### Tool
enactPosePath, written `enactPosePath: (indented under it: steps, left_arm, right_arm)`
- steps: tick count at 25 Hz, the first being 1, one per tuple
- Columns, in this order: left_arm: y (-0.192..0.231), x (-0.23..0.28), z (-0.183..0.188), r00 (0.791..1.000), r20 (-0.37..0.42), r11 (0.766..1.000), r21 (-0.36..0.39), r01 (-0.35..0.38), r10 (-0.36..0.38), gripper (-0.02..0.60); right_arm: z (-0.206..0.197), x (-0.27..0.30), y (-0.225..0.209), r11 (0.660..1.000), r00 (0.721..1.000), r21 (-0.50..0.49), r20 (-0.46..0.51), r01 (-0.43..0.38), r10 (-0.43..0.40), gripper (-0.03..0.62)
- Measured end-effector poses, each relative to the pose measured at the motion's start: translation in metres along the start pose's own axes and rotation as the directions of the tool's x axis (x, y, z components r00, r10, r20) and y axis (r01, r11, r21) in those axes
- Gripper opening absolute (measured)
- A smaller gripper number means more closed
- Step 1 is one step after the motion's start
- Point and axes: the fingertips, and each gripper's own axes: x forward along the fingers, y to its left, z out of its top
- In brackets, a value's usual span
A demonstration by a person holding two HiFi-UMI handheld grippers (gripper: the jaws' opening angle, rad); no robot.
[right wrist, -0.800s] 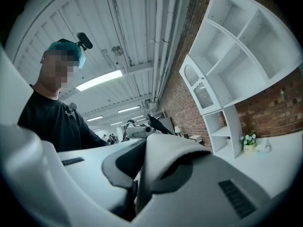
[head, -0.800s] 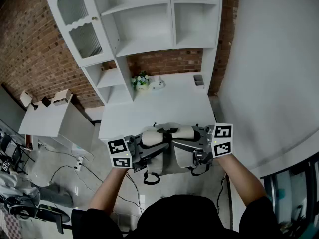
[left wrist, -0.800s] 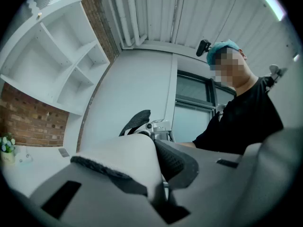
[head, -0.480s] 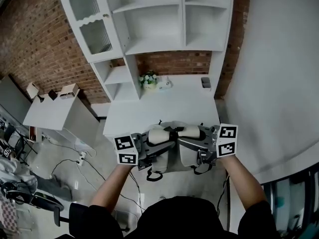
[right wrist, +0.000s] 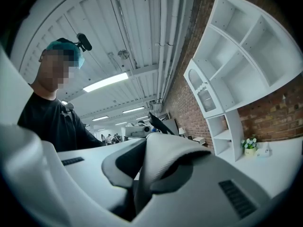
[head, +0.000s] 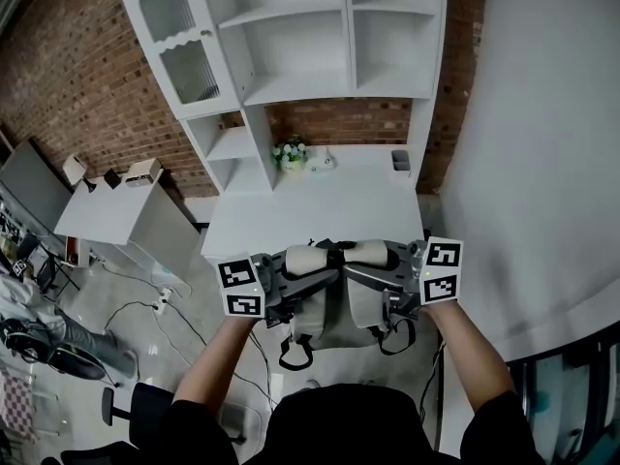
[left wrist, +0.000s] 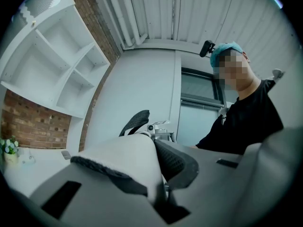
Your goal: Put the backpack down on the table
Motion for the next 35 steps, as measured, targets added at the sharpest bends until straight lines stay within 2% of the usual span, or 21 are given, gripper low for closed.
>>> enactPosePath:
  steps: [4, 7, 13, 20, 24, 30, 35]
  left_arm:
    - [0.005, 0.027, -0.018, 1.0, -0.004, 1.0, 0.0, -0.03, 0.03, 0.052]
    - [0.023, 0.037, -0.017, 0.998, -0.001, 0.998, -0.002, -0.055, 0.055, 0.052]
    - [0.033, 0.041, -0.02, 0.999, -0.001, 0.998, 0.018, -0.054, 0.054, 0.051]
    - [0.032, 0.043, -0.01, 0.995, 0.034, 0.996, 0.003, -0.093, 0.093, 0.051]
    - [0.039, 0.041, -0.021, 0.996, 0.031, 0.996, -0.01, -0.086, 0.087, 0.051]
    - [0.045, 0.038, -0.03, 0.995, 0.031, 0.995, 0.019, -0.097, 0.097, 0.051]
    - [0.044, 0.039, -0.034, 0.998, 0.015, 0.996, 0.061, -0.069, 0.068, 0.051]
  right_arm:
    - [-0.013, -0.029, -0.005, 0.999, 0.999, -0.013, -0.011, -0.042, 0.042, 0.048]
    - [-0.009, -0.037, -0.02, 0.998, 0.998, -0.023, -0.013, -0.061, 0.061, 0.048]
    - [-0.012, -0.04, -0.032, 0.996, 0.995, -0.01, -0.03, -0.091, 0.09, 0.049]
    - [-0.002, -0.04, -0.026, 0.998, 0.999, -0.03, -0.016, -0.052, 0.052, 0.048]
    - [-0.013, -0.038, -0.032, 0.998, 0.999, -0.031, -0.021, -0.048, 0.048, 0.048]
    - [-0.021, -0.035, -0.04, 1.0, 1.0, -0.017, -0.002, -0.005, 0.005, 0.048]
    - [-0.026, -0.036, -0.041, 0.999, 1.0, -0.034, -0.003, 0.004, -0.004, 0.048]
